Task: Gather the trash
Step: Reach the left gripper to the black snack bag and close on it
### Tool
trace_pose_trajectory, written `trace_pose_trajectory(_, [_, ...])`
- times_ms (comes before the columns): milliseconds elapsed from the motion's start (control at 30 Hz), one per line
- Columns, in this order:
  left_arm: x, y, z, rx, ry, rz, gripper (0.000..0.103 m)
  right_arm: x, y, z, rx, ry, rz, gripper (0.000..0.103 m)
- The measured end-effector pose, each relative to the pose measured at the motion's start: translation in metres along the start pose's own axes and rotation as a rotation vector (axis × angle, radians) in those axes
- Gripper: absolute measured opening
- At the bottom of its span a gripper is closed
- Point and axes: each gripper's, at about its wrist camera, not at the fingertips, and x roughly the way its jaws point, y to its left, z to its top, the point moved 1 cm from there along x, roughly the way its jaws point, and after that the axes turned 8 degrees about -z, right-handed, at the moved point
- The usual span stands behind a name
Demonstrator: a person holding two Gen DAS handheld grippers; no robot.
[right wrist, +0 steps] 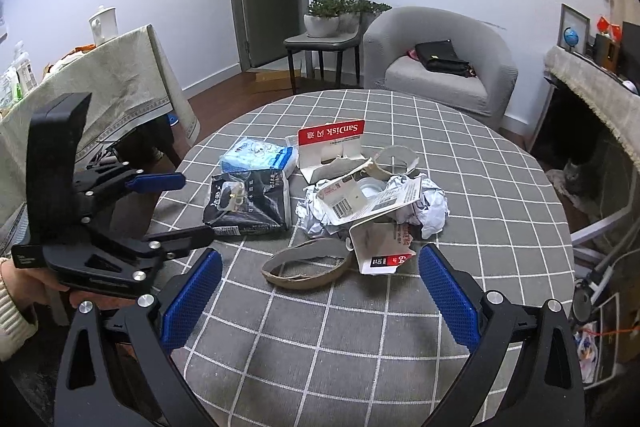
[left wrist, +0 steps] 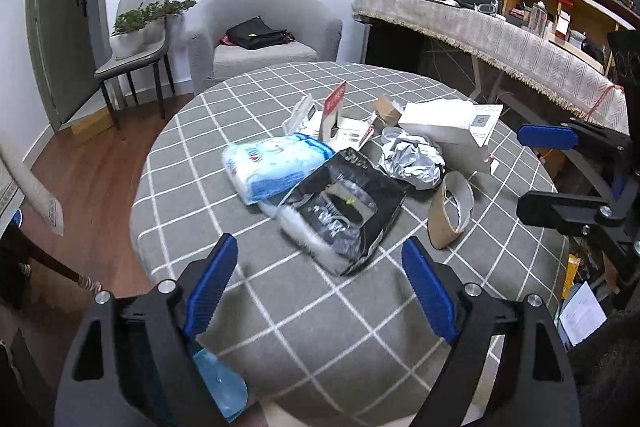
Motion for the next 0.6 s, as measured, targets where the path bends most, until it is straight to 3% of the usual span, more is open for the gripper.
trace_pose_trajectory(200, [0.017, -0.007, 0.007, 0.057, 0.012, 0.024, 0.086, 0.004, -0.007, 0.003, 0.028, 0.014, -0.004, 0.099])
trace_pose_trajectory(600, [0.038, -0.024, 0.011, 0.151, 0.046, 0.004, 0.08, 0.017, -0.006, 0.011, 0.002, 0.019, 0.014, 0.098])
